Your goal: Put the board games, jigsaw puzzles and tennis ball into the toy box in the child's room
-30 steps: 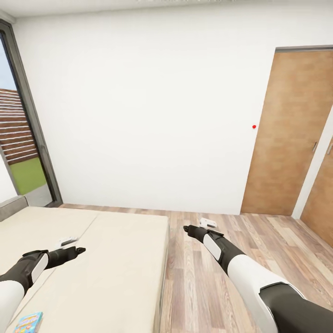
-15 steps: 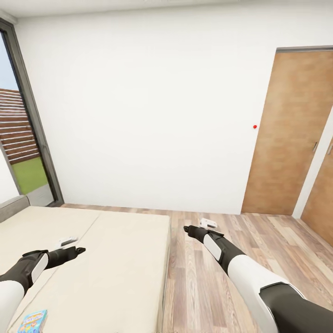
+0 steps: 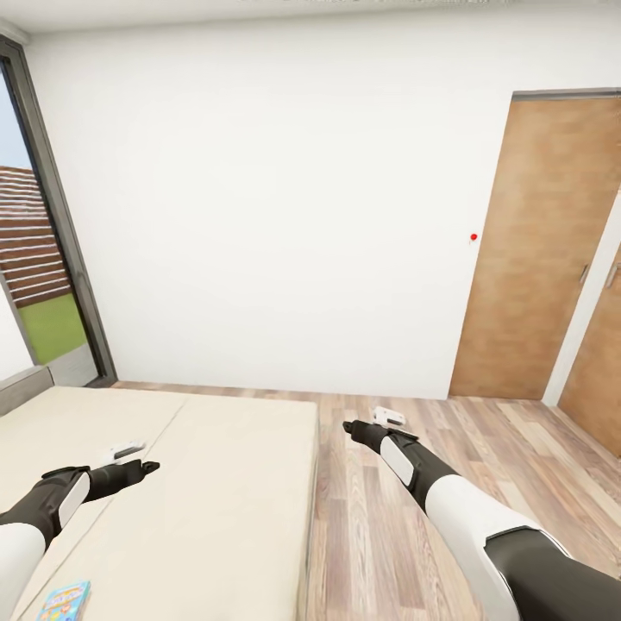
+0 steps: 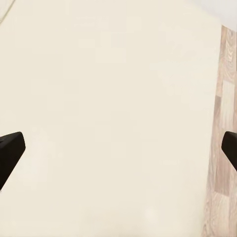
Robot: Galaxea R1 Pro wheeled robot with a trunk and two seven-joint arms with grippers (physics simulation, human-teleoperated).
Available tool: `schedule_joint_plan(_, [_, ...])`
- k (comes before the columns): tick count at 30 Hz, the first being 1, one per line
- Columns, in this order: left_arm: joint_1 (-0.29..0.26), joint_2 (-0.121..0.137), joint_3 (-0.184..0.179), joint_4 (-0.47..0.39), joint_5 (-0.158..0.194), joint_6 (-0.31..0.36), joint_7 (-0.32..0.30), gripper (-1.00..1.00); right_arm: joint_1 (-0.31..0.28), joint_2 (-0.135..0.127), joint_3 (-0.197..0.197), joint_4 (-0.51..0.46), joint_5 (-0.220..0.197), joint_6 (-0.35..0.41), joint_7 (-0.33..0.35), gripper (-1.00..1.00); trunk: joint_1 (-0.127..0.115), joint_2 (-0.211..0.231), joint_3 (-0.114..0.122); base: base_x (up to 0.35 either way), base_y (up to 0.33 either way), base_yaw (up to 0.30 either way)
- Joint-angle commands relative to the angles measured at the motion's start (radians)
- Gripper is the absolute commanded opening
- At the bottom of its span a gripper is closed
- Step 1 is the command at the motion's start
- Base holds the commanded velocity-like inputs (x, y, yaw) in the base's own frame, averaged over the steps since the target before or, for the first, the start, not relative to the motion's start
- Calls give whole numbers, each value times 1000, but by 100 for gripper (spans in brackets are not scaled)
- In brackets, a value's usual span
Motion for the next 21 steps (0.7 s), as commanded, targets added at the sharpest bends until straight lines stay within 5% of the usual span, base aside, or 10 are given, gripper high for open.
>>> schedule_joint_plan(1, [0, 0, 5, -1, 8, 9, -1, 100, 0, 0, 5, -1, -4, 3, -2, 100, 0, -1, 0, 0, 211, -135])
schedule_joint_plan(21, [0, 0, 5, -1, 8, 9, -1, 100, 0, 0, 5, -1, -4, 4, -1, 100, 0, -1, 6, 0, 106, -44])
